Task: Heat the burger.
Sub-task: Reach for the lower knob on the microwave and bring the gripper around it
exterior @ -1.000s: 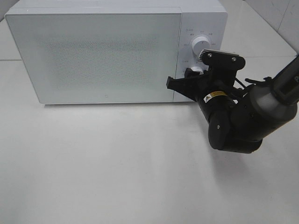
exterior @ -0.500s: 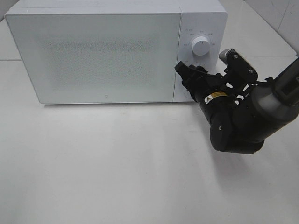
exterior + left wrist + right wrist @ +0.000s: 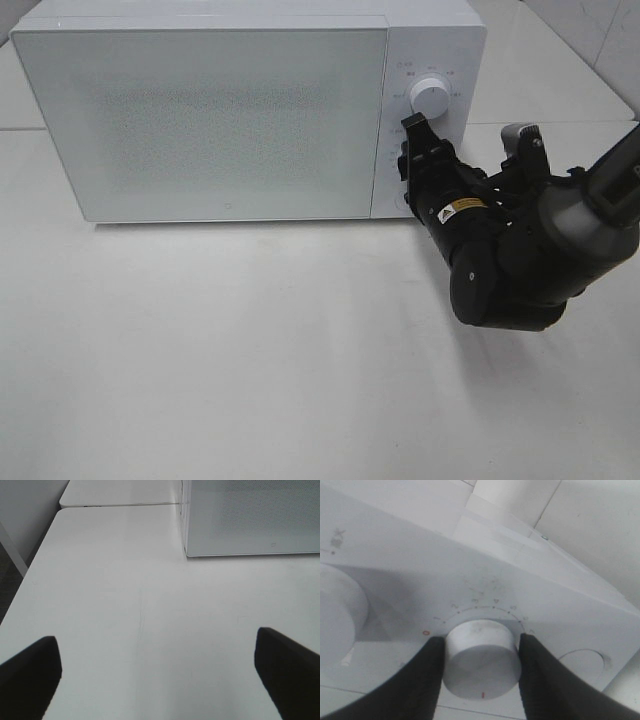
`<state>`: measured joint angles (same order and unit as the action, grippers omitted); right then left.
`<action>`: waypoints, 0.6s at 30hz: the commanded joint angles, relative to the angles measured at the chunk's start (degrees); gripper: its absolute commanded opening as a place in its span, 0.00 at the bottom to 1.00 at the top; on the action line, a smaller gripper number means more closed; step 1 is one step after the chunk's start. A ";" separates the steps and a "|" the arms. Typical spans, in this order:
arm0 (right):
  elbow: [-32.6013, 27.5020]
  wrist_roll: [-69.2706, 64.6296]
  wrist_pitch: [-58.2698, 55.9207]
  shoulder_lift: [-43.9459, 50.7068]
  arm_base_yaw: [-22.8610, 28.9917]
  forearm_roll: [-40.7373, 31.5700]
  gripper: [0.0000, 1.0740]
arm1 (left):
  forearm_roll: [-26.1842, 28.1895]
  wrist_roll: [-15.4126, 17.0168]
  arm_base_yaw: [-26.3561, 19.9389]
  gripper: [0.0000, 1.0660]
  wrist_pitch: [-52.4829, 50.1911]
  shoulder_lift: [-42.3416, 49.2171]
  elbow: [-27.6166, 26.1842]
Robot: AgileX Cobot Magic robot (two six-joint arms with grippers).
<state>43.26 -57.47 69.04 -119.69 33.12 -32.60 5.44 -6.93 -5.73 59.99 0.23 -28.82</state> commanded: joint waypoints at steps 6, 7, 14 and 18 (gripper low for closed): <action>1.09 -12.26 3.55 0.34 -0.29 3.67 0.02 | 0.17 0.17 -0.23 0.95 -0.46 1.26 0.23; 1.09 -15.18 3.55 0.34 -0.29 3.38 0.02 | 0.17 0.17 -0.23 0.95 -0.46 1.26 0.23; 1.09 -23.84 3.55 0.34 -0.29 2.64 0.02 | 0.17 0.17 -0.23 0.95 -0.46 1.26 0.23; 1.09 -28.82 3.78 0.34 -0.29 1.26 0.02 | 0.17 0.17 -0.23 0.95 -0.46 1.26 0.23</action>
<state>43.20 -82.91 69.39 -119.75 33.12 -33.29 5.44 -6.93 -5.73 59.99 0.23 -28.82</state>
